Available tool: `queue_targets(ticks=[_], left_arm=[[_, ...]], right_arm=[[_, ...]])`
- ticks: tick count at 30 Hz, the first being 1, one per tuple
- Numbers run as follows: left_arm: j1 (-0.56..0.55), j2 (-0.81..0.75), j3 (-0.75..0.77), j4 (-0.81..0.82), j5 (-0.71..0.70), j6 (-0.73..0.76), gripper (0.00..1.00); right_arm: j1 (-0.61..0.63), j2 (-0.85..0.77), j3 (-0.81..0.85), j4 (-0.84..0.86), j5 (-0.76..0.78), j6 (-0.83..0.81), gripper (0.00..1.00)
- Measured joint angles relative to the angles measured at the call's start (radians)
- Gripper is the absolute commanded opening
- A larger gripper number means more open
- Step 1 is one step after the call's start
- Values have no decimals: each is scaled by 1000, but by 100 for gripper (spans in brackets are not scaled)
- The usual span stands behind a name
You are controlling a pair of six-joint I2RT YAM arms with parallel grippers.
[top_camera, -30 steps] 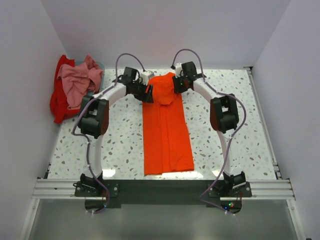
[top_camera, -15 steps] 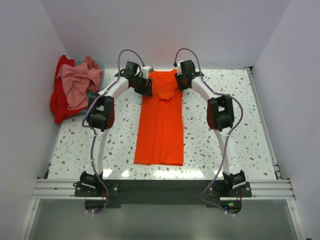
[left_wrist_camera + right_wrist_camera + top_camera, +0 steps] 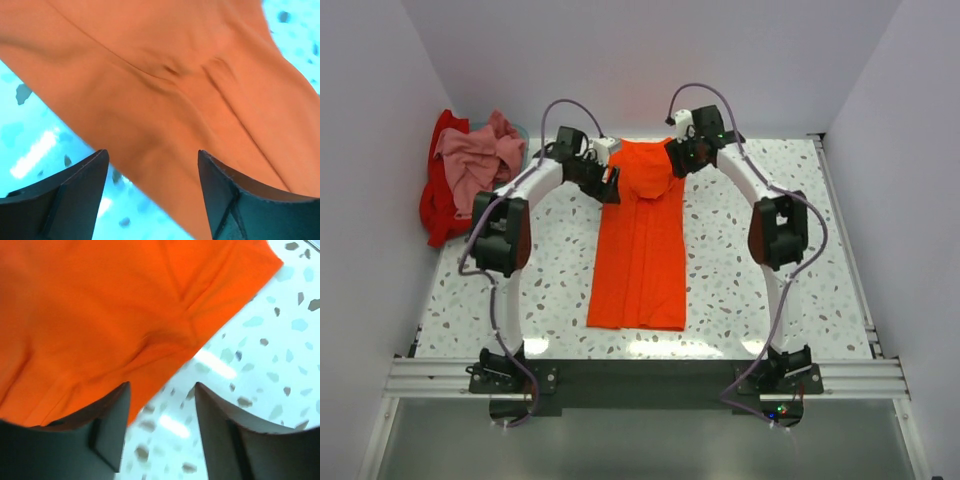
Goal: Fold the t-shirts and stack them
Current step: Fold the tshirt
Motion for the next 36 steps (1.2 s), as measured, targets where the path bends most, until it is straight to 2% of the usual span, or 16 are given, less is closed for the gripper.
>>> queue_targets(ticks=[4,9,12,13,16,20,27,31,36], left_arm=[[19,-278,-236,-11,64,140,80],[40,-681,-539,-27,130,378,80],[35,-878,-717,-68,179,566,79],[29,-926,-776,-76,188,628,78],[-4,-1022,-934,-110,195,773,77],[-106,-1109,-1126,-111,188,865,67],[-341,-1210,-1269,65,139,776,55],[-460,-1211,-1297,139,104,732,54],[-494,-1200,-1314,152,47,735,56]], right_arm=[[0,-265,-174,-80,-158,-93,64],[38,-678,-525,-141,-258,-220,59],[135,-863,-735,-174,-277,-289,53],[192,-918,-817,-175,-280,-305,49],[339,-1008,-993,-191,-278,-323,45],[475,-1038,-1131,-193,-275,-302,41],[497,-958,-1152,-96,-280,-193,40],[538,-905,-1153,-50,-298,-157,41],[587,-895,-1181,-31,-301,-169,45]])
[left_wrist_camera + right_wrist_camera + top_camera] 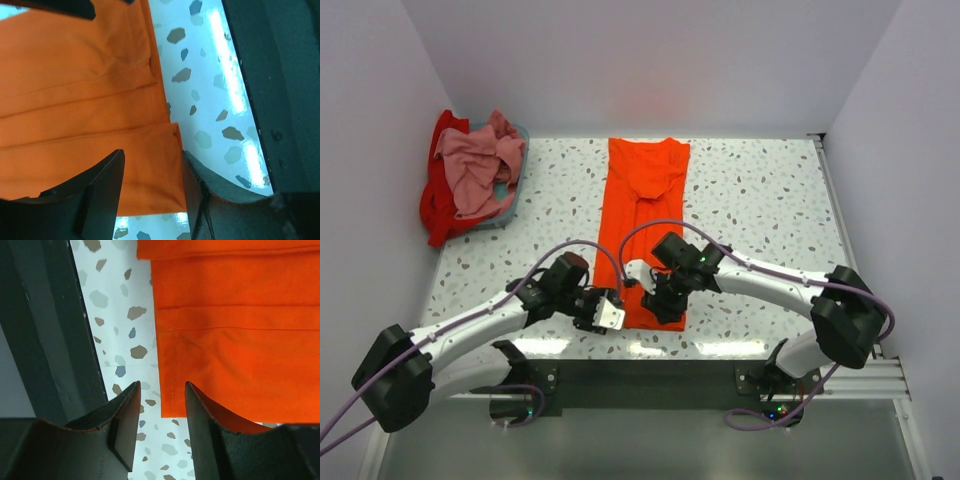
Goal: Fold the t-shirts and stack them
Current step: Fold the tshirt
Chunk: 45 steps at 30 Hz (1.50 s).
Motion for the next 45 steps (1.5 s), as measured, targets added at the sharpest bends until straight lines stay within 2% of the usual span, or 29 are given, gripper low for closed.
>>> queue_targets(ticks=[3,10,22,28,32,34,36,38,40,41,44,45], left_arm=[[0,-22,-35,-2,-29,37,61],[0,-40,-73,-23,-62,119,61],[6,-12,-106,-50,-84,204,55],[50,25,-102,-30,-51,217,52],[80,74,-85,-17,-26,227,44],[90,91,-79,-12,-16,237,40],[95,109,-72,-7,-8,244,33],[95,129,-64,1,-2,246,26],[95,151,-57,13,5,243,20],[95,156,-55,20,5,241,13],[95,167,-51,33,4,235,0],[95,166,-51,34,3,231,0]], right_arm=[[33,-6,-48,5,26,-42,50],[69,-19,-100,8,108,-157,52],[88,-38,-161,35,185,-279,49],[104,-2,-188,47,188,-306,50],[105,7,-190,67,192,-318,39],[105,12,-190,81,196,-320,29],[105,17,-189,97,204,-320,20],[105,23,-186,111,209,-319,15],[105,30,-180,121,211,-319,5],[105,33,-178,126,211,-317,0],[105,33,-176,129,209,-311,0],[105,32,-176,128,209,-311,0]])
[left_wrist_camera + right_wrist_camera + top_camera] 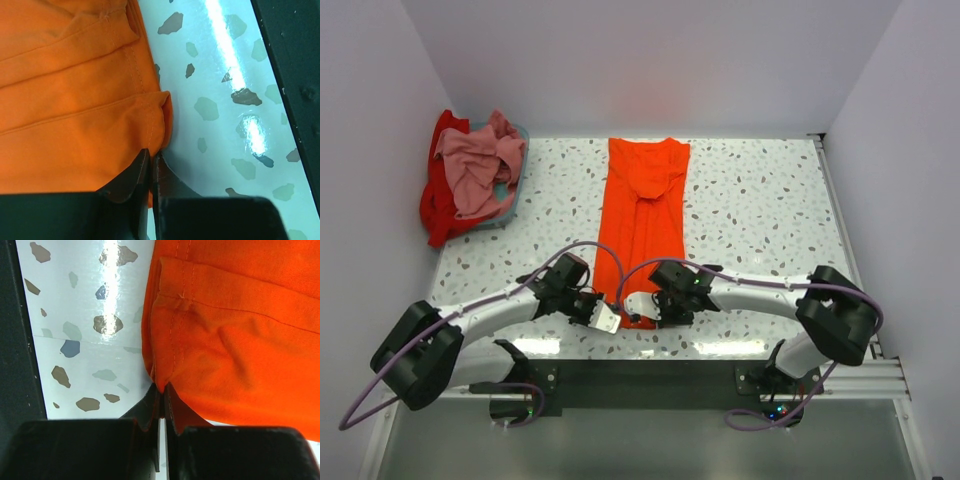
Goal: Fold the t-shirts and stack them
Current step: Fold the tshirt
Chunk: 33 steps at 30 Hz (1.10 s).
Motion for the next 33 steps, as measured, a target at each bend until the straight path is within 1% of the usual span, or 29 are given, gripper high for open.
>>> queue_targets(ticks=[3,6,10,15,17,20,24,33], left_arm=[[0,-20,0,-9,-13,-14,0],[-5,-79,0,-39,-13,-26,0],[-35,-170,11,-93,1,-57,0],[-35,-211,77,-148,13,-102,0],[8,-181,130,-169,32,-101,0],[87,-80,229,-171,50,-78,0],[148,47,336,-165,64,-38,0],[277,343,575,-150,115,58,0]], right_arm=[[0,-15,-6,-3,-6,2,0],[1,-52,-10,-27,-29,14,0],[31,-143,-10,-52,-56,36,0],[49,-240,3,-90,-79,54,0],[19,-244,16,-100,-83,42,0],[-62,-230,48,-118,-87,7,0],[-154,-150,137,-124,-100,-47,0],[-314,31,299,-116,-132,-154,0]])
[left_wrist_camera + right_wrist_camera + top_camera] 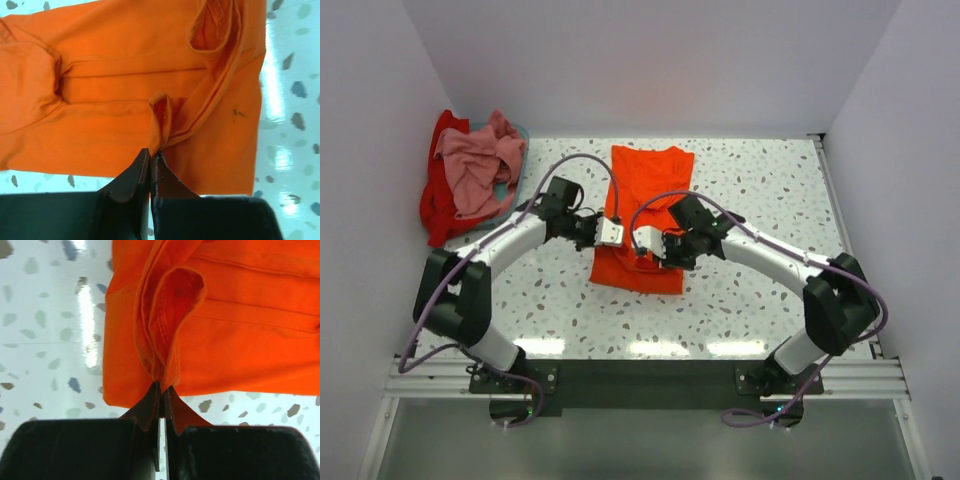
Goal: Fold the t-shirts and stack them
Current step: Fold the tshirt
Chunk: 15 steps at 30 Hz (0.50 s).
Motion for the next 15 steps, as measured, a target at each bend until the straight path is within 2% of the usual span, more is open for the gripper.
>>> queue_targets(ticks=[7,15], left_arm=[[69,197,211,9,30,51,0],[77,374,373,19,47,89,0]], right_arm=[[-105,137,138,6,-5,-57,0],[-182,316,316,7,-11,-92,0]])
